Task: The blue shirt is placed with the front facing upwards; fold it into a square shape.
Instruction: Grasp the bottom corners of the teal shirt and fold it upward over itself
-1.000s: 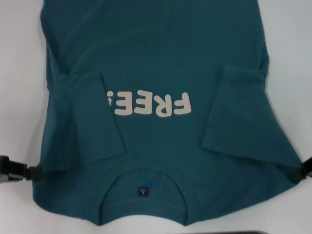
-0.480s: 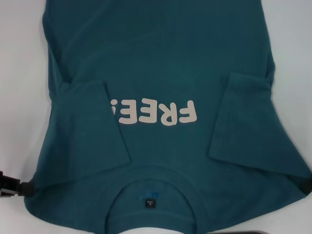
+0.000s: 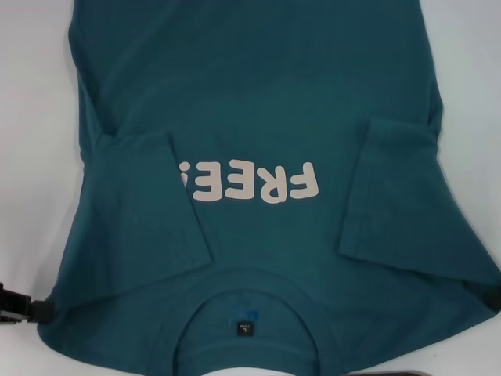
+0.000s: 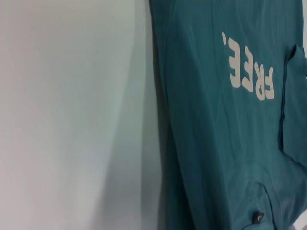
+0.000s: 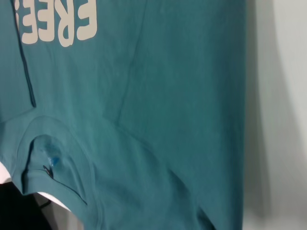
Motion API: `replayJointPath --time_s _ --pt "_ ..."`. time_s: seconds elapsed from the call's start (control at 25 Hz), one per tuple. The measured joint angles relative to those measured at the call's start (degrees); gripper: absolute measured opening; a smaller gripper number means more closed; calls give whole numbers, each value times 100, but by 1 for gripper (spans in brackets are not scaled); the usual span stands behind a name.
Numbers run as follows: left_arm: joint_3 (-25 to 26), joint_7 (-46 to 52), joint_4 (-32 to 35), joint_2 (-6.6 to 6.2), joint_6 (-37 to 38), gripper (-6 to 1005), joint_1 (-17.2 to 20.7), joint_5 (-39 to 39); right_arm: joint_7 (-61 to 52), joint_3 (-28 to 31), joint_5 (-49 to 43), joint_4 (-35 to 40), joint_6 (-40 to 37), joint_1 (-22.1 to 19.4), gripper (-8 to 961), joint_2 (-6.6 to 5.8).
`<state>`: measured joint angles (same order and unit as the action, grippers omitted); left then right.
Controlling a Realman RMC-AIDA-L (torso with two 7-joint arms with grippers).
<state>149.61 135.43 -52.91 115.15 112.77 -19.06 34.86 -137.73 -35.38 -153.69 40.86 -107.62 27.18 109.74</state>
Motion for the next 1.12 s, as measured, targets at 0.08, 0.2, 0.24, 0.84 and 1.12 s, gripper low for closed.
replayJointPath --time_s 0.08,0.2,0.24,0.84,1.12 --pt "-1 -25 5 13 17 15 17 -53 -1 5 -2 1 0 -3 8 -22" --pt "-9 -60 30 33 23 15 63 -96 -17 30 -3 1 0 -14 7 -71" --pt "-11 -73 33 38 24 15 83 -99 -21 34 -4 1 0 -14 7 -80" --pt "129 -22 754 -256 -230 15 -947 386 204 306 964 2 -196 334 7 -257" --pt "90 459 1023 -216 -1117 15 -1749 388 136 661 1305 -26 441 760 8 -247"
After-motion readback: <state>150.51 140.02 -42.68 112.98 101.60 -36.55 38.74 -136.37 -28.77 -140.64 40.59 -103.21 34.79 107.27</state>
